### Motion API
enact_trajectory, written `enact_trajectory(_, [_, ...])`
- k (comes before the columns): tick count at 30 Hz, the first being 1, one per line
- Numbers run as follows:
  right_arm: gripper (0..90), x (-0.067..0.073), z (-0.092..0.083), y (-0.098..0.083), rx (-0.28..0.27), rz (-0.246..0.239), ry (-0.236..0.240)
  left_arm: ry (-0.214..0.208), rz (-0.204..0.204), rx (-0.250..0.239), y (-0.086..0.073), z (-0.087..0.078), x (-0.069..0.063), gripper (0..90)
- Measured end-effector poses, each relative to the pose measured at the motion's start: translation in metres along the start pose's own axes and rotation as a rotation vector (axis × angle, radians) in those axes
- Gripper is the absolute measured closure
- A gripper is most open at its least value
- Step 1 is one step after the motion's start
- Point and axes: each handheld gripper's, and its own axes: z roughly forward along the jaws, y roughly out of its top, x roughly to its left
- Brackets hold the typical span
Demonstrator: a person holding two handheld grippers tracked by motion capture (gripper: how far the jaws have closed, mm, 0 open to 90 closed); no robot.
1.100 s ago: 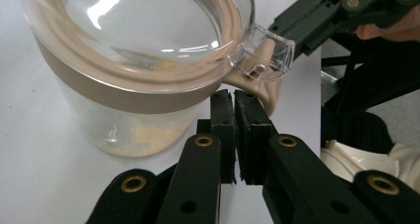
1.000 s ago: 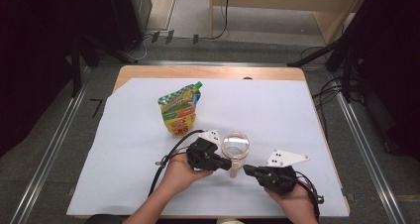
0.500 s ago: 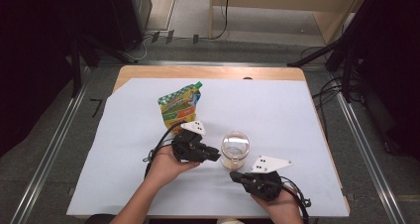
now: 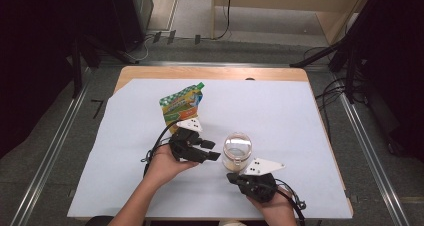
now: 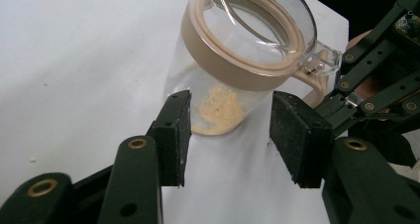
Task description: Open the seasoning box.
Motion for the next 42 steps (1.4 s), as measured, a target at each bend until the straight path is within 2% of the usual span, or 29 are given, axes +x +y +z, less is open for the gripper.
enact_trajectory(6, [90.0,-0.004,-0.004,-0.002,0.015,0.003,-0.006,0.02,0.016,0.01,-0.001,0.002,0.0,46.3])
enact_trajectory(17, [90.0,-0.017,-0.016,-0.006,0.016,0.024,-0.029,0.017,0.012,0.016,-0.002,0.003,0.0,46.2])
enact_trajectory(20, [90.0,-0.021,-0.02,-0.006,0.024,-0.005,-0.037,0.012,0.01,0.023,-0.002,0.004,0.0,46.0])
enact_trajectory(22, [90.0,-0.022,-0.02,-0.007,0.021,-0.004,-0.037,0.017,0.013,0.021,-0.002,0.004,0.0,45.8])
enact_trajectory(28, [90.0,-0.03,-0.026,-0.008,0.022,0.026,-0.045,0.018,0.009,0.017,-0.003,0.003,0.001,45.3])
enact_trajectory(32, [90.0,-0.035,-0.029,-0.009,0.023,0.03,-0.055,0.009,0.0,0.023,-0.002,0.003,0.001,46.4])
enact_trajectory(33, [90.0,-0.042,-0.032,-0.009,0.021,0.043,-0.062,0.011,0.004,0.021,-0.002,0.003,0.001,46.3])
enact_trajectory(35, [90.0,-0.044,-0.034,-0.009,0.024,0.056,-0.064,0.011,0.002,0.02,-0.002,0.003,0.001,46.2])
enact_trajectory(36, [90.0,-0.049,-0.037,-0.01,0.018,0.08,-0.073,0.01,0.003,0.022,-0.002,0.003,0.001,46.1])
enact_trajectory(38, [90.0,-0.054,-0.04,-0.01,0.017,0.094,-0.079,0.012,0.003,0.025,-0.002,0.004,0.001,45.9])
enact_trajectory(42, [90.0,-0.06,-0.045,-0.01,0.006,0.099,-0.096,0.002,0.0,0.027,-0.002,0.004,0.001,46.4])
